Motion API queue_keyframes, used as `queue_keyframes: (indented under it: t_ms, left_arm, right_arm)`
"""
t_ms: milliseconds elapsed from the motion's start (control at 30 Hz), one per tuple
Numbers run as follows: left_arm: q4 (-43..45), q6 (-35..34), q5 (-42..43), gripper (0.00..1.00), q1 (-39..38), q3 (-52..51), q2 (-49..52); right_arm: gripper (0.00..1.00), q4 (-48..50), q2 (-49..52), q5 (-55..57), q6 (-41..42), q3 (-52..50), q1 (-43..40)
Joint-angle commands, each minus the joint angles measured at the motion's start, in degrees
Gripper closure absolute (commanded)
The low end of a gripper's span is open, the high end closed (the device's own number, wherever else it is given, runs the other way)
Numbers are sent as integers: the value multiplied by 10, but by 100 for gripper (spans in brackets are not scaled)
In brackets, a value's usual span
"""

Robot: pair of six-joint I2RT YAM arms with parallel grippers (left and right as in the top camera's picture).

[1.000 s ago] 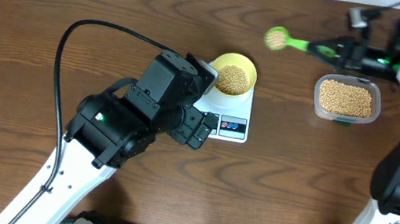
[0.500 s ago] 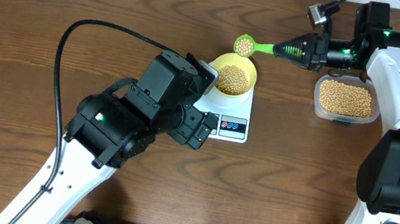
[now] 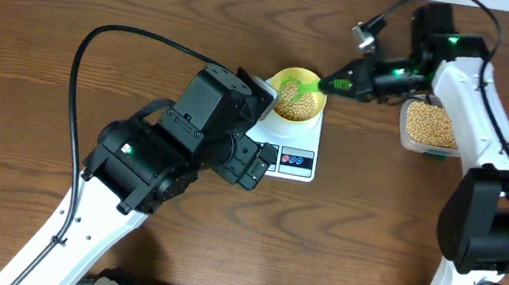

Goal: Scoop item into bowl and weigh 50g on scale
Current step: 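Tip the scoop over the bowl and shake soybeans out slowly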

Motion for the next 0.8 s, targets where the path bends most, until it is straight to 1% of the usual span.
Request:
queue_keyframes:
  t_ms: [0,433,767]
  left_arm:
    - [-2,4,-7,2,1,13,-1]
    - [-2,4,-7,2,1,13,-1]
    - [-2,4,-7,2,1,13,-1]
  right_arm:
    - [99,-1,-6,76,8,2,16]
    - [99,-3,-6,186,11,33,23]
    - [99,-36,-6,286,-21,96,57]
